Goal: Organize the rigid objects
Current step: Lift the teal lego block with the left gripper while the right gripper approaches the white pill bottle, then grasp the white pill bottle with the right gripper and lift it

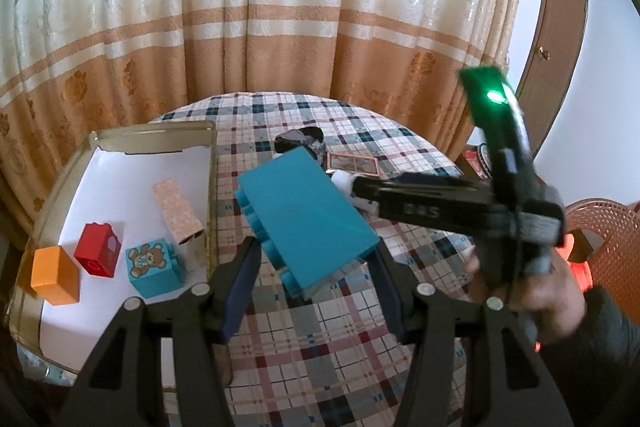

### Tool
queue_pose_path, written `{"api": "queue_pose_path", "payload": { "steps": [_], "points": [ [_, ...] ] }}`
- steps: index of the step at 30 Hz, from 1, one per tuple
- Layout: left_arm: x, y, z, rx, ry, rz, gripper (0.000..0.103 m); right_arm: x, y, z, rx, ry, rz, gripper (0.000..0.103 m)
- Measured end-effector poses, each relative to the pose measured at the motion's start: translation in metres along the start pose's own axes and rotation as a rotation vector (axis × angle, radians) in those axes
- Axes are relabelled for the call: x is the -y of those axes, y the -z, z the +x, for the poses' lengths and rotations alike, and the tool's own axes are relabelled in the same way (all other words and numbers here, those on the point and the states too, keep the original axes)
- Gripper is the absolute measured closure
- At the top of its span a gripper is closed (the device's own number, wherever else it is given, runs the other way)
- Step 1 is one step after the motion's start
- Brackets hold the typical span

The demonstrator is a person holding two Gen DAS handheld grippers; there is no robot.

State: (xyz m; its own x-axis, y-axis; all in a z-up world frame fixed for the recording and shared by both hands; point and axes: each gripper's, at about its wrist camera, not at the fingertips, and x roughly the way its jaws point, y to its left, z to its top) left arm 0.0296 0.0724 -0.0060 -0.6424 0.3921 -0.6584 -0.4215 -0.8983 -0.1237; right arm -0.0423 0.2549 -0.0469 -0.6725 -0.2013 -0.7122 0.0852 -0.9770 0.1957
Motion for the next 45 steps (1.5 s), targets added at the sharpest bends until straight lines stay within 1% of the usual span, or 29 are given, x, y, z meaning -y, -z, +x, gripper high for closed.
{"api": "queue_pose_path", "payload": {
  "steps": [1,3,4,6,7,10,12,13,15,16,17,18,21,24,26,28,30,32,35,40,42,45],
  "points": [
    [0.0,-0.001,0.0,-0.001,-0.005,0.0,0.048,-0.004,-0.004,0.006,-0.007,0.005,-0.037,0.036],
    [-0.001,-0.001,0.001,-0.005,-0.006,-0.006,0.048,-0.008,-0.007,0.017,-0.025,0.042,-0.088,0.036],
    [-0.001,-0.001,0.002,-0.006,-0.006,-0.007,0.048,-0.008,-0.007,0.023,-0.046,0.045,-0.107,0.036],
    [-0.001,-0.001,0.003,-0.008,-0.008,-0.003,0.048,-0.007,-0.004,0.033,-0.086,0.021,-0.121,0.036],
    [-0.001,-0.001,0.004,-0.01,-0.007,-0.002,0.048,-0.006,-0.003,0.032,-0.073,-0.001,-0.113,0.036],
    [0.001,-0.001,0.008,-0.022,0.003,-0.006,0.048,-0.009,-0.003,0.036,-0.073,-0.014,-0.109,0.036],
    [0.003,0.0,0.007,-0.021,0.005,0.001,0.048,-0.012,-0.002,0.042,-0.089,-0.046,-0.101,0.037],
    [0.003,0.0,0.006,-0.019,0.004,0.004,0.048,-0.014,0.001,0.047,-0.111,-0.056,-0.101,0.042],
    [0.001,0.0,0.003,-0.011,0.003,0.001,0.048,-0.024,0.004,0.047,-0.119,-0.008,-0.149,0.043],
    [0.0,-0.001,0.003,-0.011,0.002,-0.004,0.048,-0.026,0.006,0.045,-0.119,-0.01,-0.151,0.047],
    [-0.001,-0.001,0.004,-0.012,0.002,-0.009,0.048,-0.026,0.007,0.043,-0.119,-0.031,-0.14,0.054],
    [-0.003,-0.001,0.004,-0.015,0.004,-0.014,0.048,-0.026,0.009,0.041,-0.112,-0.041,-0.134,0.064],
    [-0.005,0.0,0.005,-0.015,-0.001,-0.016,0.048,-0.025,0.013,0.035,-0.104,-0.047,-0.097,0.064],
    [-0.007,0.001,0.003,-0.013,0.0,-0.022,0.048,-0.02,0.017,0.027,-0.088,-0.084,-0.042,0.065],
    [-0.01,0.001,0.003,-0.009,-0.006,-0.025,0.048,-0.016,0.019,0.018,-0.062,-0.12,0.009,0.067],
    [-0.013,0.001,0.003,-0.01,-0.008,-0.033,0.048,-0.011,0.021,0.008,-0.032,-0.16,0.072,0.072],
    [-0.016,0.002,0.004,-0.013,-0.007,-0.043,0.048,-0.01,0.023,-0.001,-0.007,-0.179,0.115,0.072],
    [-0.017,0.002,0.004,-0.018,-0.002,-0.047,0.048,-0.013,0.025,-0.003,-0.007,-0.171,0.117,0.072],
    [-0.016,0.003,0.002,-0.014,0.002,-0.044,0.048,-0.015,0.026,-0.001,-0.008,-0.129,0.107,0.072],
    [-0.018,0.003,0.001,-0.011,0.0,-0.049,0.048,-0.004,0.017,0.007,-0.016,-0.174,0.217,0.071],
    [-0.017,0.003,0.001,-0.01,-0.006,-0.044,0.048,-0.011,0.011,0.015,-0.024,-0.163,0.193,0.07],
    [-0.019,0.003,0.0,-0.01,-0.008,-0.046,0.048,-0.024,0.004,0.029,-0.047,-0.096,0.126,0.07]
  ]
}}
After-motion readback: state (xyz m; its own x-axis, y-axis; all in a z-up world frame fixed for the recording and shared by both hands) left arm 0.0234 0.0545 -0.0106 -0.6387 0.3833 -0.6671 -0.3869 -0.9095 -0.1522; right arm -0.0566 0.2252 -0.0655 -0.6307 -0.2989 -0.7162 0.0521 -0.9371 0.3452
